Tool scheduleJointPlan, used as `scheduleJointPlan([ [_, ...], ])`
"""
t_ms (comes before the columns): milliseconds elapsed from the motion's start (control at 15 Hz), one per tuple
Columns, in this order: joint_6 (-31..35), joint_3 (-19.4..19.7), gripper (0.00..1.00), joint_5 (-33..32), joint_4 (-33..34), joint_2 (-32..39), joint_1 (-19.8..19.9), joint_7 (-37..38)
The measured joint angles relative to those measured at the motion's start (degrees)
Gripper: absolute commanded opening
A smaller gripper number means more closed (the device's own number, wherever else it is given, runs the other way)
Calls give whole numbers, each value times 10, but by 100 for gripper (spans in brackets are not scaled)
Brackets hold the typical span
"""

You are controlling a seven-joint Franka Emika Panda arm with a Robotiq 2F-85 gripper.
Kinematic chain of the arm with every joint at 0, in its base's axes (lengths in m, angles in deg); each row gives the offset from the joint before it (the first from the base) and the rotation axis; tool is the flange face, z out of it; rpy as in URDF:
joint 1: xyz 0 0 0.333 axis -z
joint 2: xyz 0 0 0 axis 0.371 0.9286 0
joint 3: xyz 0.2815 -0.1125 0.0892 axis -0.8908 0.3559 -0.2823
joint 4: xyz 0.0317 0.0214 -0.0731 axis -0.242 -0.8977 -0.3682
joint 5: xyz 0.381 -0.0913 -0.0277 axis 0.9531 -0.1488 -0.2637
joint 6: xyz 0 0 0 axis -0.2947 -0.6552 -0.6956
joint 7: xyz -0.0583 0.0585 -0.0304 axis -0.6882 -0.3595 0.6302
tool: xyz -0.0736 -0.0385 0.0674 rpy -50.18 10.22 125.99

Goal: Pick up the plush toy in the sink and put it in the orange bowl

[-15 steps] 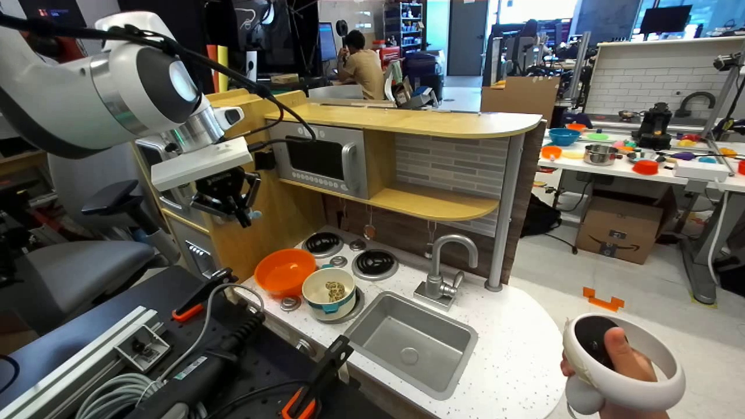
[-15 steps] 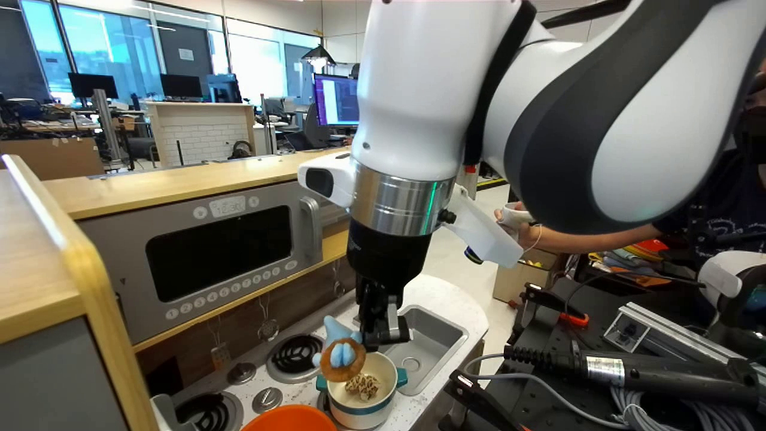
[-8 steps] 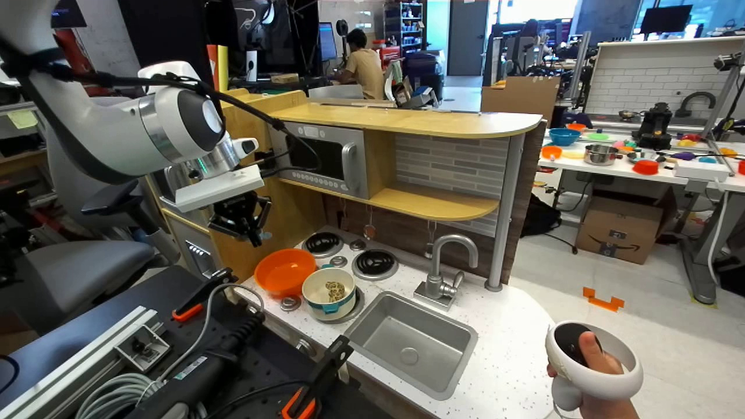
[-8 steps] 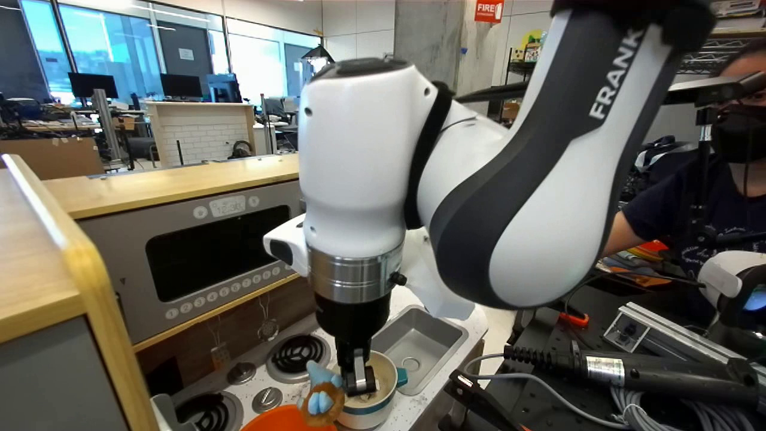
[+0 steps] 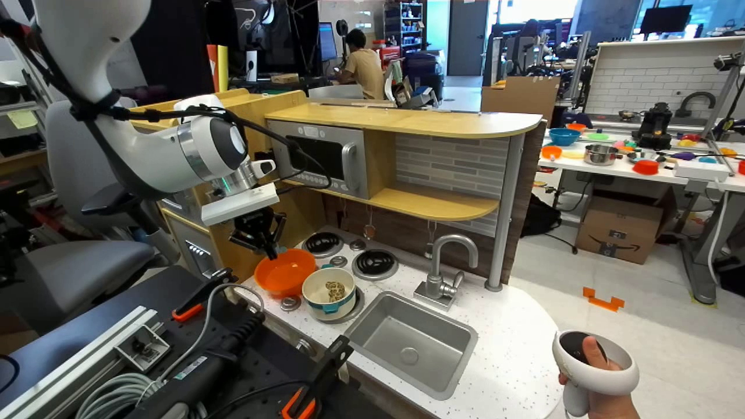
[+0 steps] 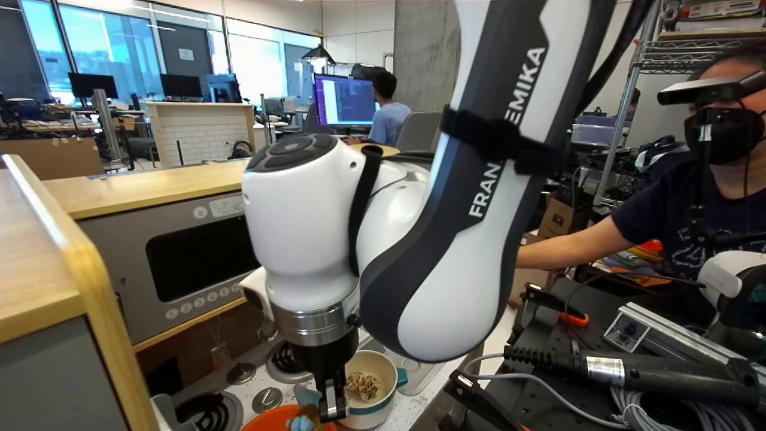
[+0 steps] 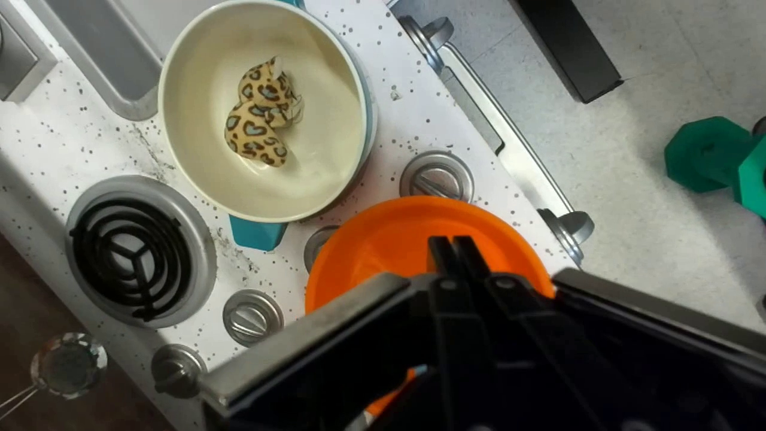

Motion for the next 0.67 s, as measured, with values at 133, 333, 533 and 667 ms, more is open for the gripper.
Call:
scheduleJointPlan([
  [133,-27,0,1,0,31,24,0,7],
  [333,-67,0,1,0,74,56,0,19],
  [533,-111,-1,1,0,108,80,-1,30],
  [667,-150,-2,1,0,128,90,-5,44],
])
